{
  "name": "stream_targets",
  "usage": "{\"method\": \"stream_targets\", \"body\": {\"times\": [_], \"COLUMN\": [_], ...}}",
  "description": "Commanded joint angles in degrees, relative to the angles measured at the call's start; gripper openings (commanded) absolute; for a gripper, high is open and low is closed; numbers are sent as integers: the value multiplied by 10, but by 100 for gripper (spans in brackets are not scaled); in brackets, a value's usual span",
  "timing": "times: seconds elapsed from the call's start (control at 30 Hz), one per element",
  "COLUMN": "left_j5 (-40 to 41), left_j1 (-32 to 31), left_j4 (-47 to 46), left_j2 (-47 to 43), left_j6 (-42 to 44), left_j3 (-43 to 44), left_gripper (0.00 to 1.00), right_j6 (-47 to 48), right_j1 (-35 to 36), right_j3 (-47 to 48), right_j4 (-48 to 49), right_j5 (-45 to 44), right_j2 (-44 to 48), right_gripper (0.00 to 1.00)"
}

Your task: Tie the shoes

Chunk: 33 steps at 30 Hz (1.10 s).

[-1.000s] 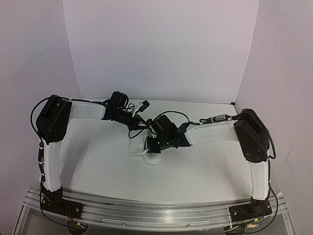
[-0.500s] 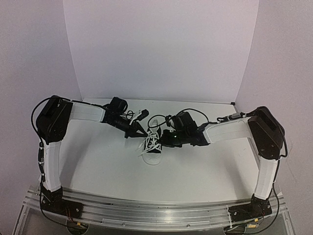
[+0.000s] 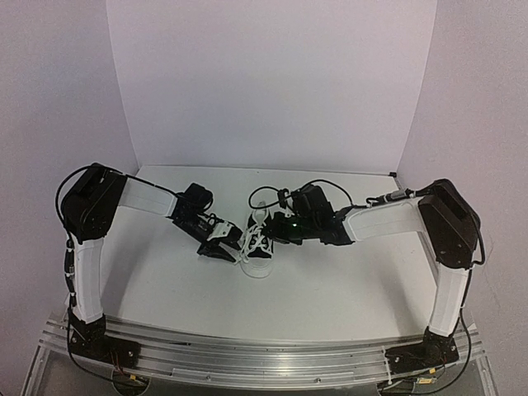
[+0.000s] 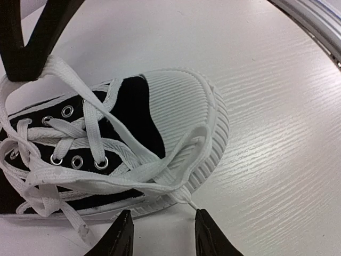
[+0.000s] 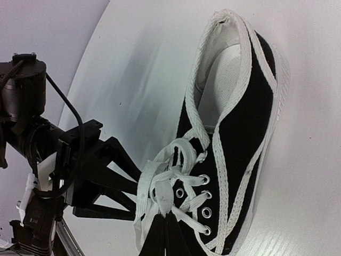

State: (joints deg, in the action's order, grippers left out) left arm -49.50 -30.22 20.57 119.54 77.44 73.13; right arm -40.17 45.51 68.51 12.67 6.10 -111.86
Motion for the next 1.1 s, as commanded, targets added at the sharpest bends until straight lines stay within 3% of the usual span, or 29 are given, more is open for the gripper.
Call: {"method": "stream_targets", "body": {"times": [0.0, 0.17, 0.3, 0.4, 0.53, 0.63, 0.87, 1.07], "left_j5": [40, 50, 38, 14, -34, -19, -4, 16], "left_j1": [0, 24, 58, 67, 48, 24, -6, -7], "left_j4": [6, 33, 70, 85, 83, 21, -21, -11], "left_j2": [-56, -84, -72, -34, 35, 55, 73, 96], "left_j6": [117, 147, 142, 42, -195, -320, -366, -367], "left_j3": [-23, -62, -25, 53, 206, 225, 218, 243], "left_gripper": [47, 52, 59, 58, 44, 43, 49, 39], "right_j6": [-4, -2, 4, 10, 12, 12, 8, 11], "right_j1": [-4, -4, -4, -4, -4, -4, -4, -4], "right_j3": [14, 10, 7, 7, 5, 2, 4, 11], "right_j4": [17, 17, 14, 12, 13, 13, 14, 14], "right_j5": [12, 20, 21, 20, 21, 20, 20, 26], "right_j2": [-12, -10, -7, -5, -6, -7, -10, -13], "right_gripper": [0, 0, 0, 0, 0, 0, 0, 0]}}
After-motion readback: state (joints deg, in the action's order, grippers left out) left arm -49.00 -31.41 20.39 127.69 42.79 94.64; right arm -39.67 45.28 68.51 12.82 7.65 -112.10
